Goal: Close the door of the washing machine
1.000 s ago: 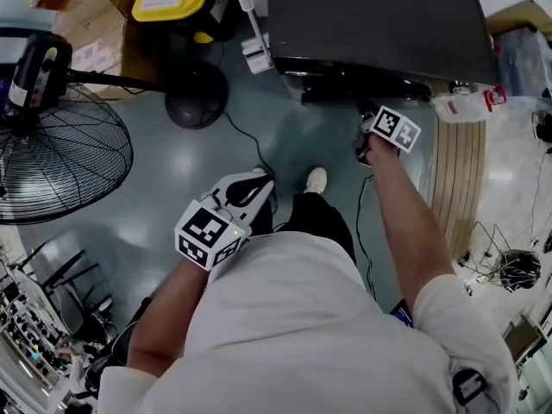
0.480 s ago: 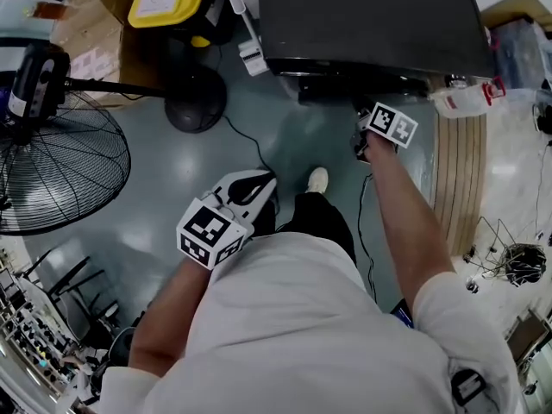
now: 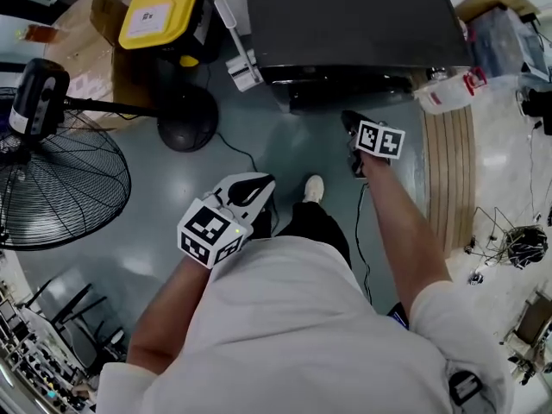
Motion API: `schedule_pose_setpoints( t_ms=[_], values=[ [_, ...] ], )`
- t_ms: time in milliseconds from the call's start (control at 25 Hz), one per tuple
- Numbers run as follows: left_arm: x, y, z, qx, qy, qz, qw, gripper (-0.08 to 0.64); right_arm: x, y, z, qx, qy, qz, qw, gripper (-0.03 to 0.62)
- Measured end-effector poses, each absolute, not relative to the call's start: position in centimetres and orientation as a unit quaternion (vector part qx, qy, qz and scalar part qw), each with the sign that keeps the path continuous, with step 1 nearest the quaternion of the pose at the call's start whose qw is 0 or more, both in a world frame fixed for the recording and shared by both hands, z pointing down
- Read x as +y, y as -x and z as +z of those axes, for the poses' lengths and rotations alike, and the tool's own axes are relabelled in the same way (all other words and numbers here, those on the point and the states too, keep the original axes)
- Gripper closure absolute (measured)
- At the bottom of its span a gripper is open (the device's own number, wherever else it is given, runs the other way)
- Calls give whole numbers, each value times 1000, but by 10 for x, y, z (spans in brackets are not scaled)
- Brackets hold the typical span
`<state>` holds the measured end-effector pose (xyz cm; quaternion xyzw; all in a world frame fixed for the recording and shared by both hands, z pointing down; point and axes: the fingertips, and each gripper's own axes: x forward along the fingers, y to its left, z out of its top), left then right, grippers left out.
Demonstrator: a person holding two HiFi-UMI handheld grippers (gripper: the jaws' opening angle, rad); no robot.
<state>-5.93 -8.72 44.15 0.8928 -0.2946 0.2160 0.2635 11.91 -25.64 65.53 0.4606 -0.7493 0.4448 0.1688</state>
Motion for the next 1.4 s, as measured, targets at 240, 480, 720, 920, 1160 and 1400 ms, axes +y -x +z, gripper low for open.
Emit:
schedule_pose_setpoints(
  t_ms=[240,480,720,920,1160,1400],
  values=[
    [-79,75,429,-270,-905,198,262,540,-196,-106,618,-764,-448,423,191,559],
    [-76,97,416,-255,-916,194,243,540,-127,-80,573,-780,-434,400,208,575],
    [-65,119,407,-229,-927,188,230,540,-72,-50,528,-798,-434,354,222,577],
    [-56,132,408,-207,-931,183,237,540,-46,-30,493,-806,-443,328,215,577],
    [-42,142,410,-184,-935,185,242,540,-23,-14,465,-809,-459,296,215,578],
    [-35,147,410,-169,-937,190,241,540,-13,-10,453,-805,-473,289,212,578]
  ],
)
